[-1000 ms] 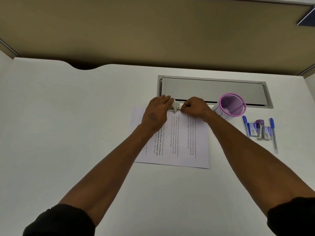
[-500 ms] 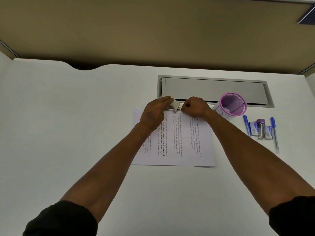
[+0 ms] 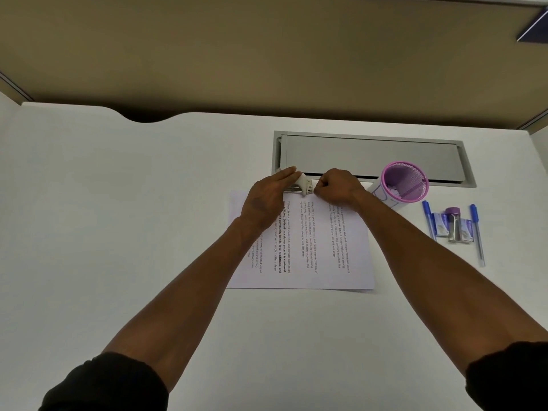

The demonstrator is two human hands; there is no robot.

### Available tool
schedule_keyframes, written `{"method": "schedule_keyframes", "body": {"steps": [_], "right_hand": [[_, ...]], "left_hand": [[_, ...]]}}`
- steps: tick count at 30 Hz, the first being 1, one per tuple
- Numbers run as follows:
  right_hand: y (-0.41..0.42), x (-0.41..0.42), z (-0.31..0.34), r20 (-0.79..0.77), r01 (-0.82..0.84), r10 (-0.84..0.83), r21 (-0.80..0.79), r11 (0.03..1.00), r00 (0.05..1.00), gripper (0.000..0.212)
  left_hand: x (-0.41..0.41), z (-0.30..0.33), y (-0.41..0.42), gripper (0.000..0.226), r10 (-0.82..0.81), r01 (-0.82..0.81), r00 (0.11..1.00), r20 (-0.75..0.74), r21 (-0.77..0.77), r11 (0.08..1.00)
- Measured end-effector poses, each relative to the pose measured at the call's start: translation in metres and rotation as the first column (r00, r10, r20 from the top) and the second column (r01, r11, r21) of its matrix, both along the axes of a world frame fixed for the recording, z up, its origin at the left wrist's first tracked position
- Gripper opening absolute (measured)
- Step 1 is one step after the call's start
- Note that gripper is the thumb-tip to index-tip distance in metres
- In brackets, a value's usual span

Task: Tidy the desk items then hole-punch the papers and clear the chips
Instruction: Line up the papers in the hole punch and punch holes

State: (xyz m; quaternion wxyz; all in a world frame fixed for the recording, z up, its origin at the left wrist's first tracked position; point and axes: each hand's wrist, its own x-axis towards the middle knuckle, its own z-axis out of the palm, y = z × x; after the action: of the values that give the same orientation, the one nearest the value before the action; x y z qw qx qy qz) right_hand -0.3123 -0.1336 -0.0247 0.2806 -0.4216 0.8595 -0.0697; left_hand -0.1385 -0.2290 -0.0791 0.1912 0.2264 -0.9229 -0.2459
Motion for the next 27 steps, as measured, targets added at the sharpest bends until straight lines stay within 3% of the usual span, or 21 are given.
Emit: {"method": "schedule_keyframes", "body": {"steps": [5,13,27], "right_hand": [[0.006,0.0,-0.002,0.007,-0.043,0.043,-0.055,0.998,0.999,0.018],[0.019,-0.003,-0.008,0.095,0.034,-0.01,-0.248,0.968,0.995,0.012],[0.011,0.001,-0.014,-0.003,0.044,-0.046,-0.222,0.974,0.999,0.012]], "left_hand": [[0.0,-0.001,0.003,0.051,0.036,-0.035,0.999,0.038,-0.019,0.999],[-0.001,-0.003,0.005,0.05,0.06,-0.059,0.997,0.053,-0.014,0.998],[0.0,-0.002,0.006,0.047,0.059,-0.059,0.998,0.024,0.001,0.998]]}}
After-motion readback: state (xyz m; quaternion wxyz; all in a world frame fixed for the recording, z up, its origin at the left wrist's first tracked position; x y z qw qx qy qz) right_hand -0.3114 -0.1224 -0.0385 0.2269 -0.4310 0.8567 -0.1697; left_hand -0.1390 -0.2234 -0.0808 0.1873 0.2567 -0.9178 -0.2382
